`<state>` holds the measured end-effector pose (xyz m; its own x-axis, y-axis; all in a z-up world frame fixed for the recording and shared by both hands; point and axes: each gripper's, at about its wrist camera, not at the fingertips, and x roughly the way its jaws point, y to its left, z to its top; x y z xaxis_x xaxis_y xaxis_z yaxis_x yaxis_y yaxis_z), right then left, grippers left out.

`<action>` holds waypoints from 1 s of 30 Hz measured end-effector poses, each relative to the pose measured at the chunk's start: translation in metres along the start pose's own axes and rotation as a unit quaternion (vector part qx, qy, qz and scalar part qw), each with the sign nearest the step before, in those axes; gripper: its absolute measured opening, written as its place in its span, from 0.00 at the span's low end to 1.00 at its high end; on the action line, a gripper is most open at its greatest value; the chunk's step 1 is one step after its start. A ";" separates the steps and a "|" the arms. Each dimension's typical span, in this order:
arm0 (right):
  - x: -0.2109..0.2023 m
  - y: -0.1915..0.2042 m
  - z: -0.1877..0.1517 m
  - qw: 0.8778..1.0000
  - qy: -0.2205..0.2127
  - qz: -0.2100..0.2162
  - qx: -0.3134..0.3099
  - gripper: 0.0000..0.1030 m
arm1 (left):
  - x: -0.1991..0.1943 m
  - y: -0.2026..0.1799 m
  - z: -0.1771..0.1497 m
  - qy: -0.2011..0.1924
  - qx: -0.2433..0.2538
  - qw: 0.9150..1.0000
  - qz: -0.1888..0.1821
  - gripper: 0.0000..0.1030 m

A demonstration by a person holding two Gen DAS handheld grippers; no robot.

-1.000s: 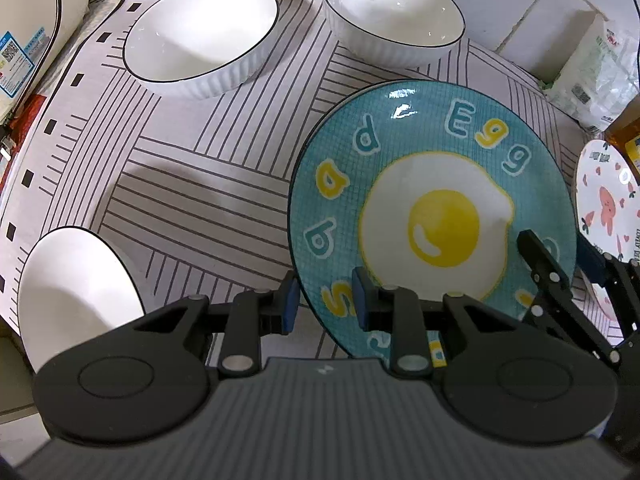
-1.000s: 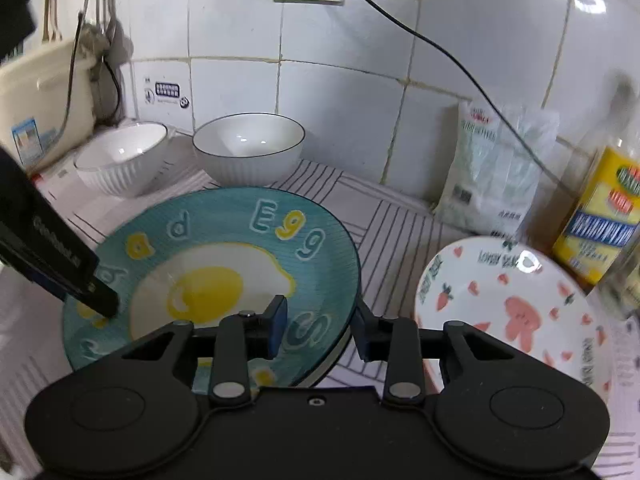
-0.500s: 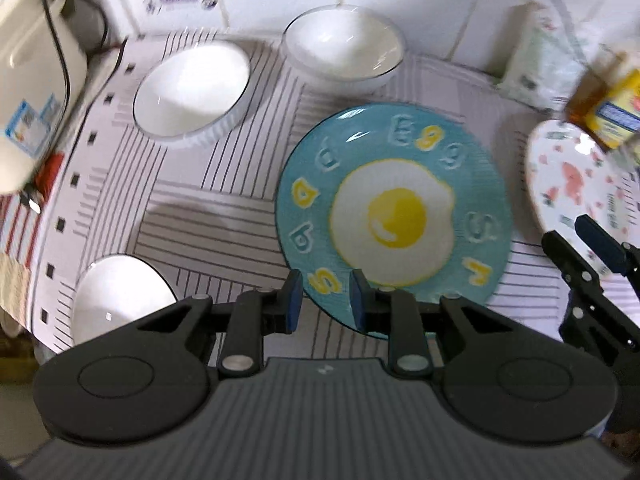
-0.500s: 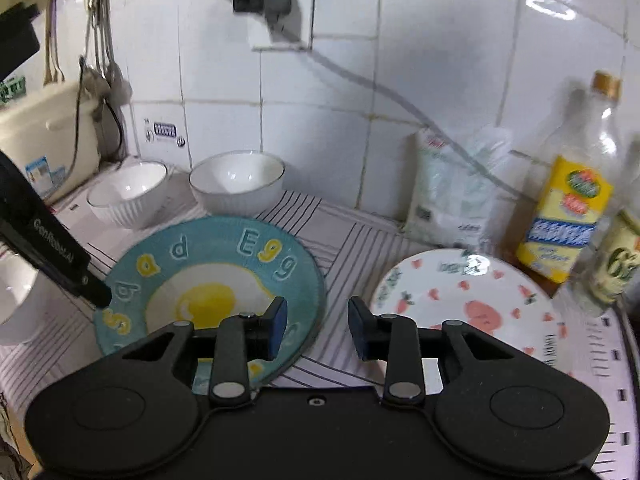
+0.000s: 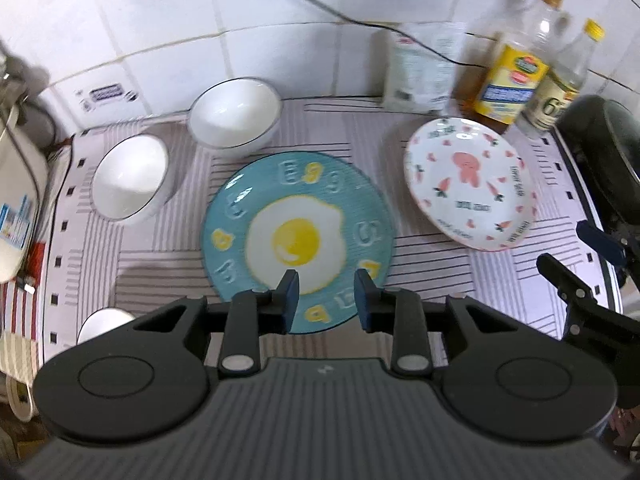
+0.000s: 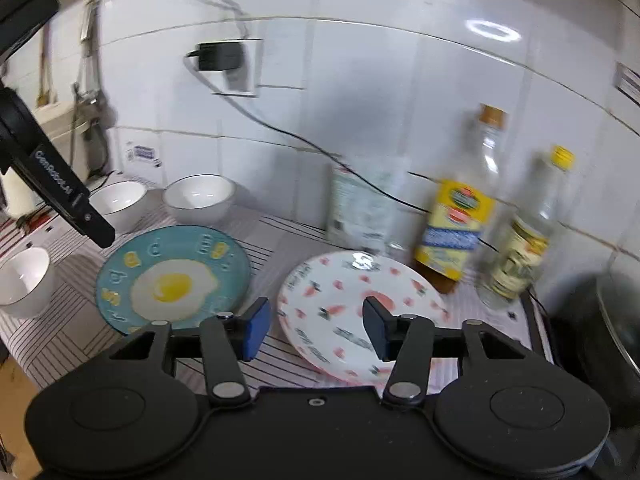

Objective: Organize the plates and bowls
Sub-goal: 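Move both grippers to the rim of the pink bunny plate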

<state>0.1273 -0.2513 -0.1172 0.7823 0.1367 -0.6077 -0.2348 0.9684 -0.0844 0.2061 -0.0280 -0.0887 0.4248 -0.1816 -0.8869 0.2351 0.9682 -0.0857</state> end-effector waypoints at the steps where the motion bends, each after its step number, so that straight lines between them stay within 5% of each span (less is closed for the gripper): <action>1: -0.002 -0.006 -0.003 1.000 0.001 -0.003 0.009 0.56 | 0.001 -0.005 0.002 0.001 0.006 1.000 -0.003 0.28; 12: -0.003 -0.055 -0.022 0.998 0.013 -0.031 0.061 0.57 | 0.033 -0.045 0.021 0.012 0.046 0.999 -0.022 0.33; 15: 0.004 -0.066 -0.026 0.997 0.003 -0.036 0.069 0.60 | 0.043 -0.057 0.028 0.021 0.057 0.997 -0.036 0.44; 21: 0.031 -0.088 -0.036 0.990 -0.027 -0.077 0.112 0.66 | 0.066 -0.083 0.044 0.020 0.089 0.994 -0.054 0.48; 30: 0.081 -0.108 -0.050 0.983 0.001 -0.050 0.174 0.66 | 0.130 -0.088 0.074 -0.009 0.092 0.994 -0.050 0.52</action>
<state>0.1871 -0.3548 -0.1969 0.7908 0.0375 -0.6109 0.0550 0.9897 0.1319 0.3050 -0.1493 -0.1630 0.4074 -0.2795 -0.8694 0.4315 0.8979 -0.0865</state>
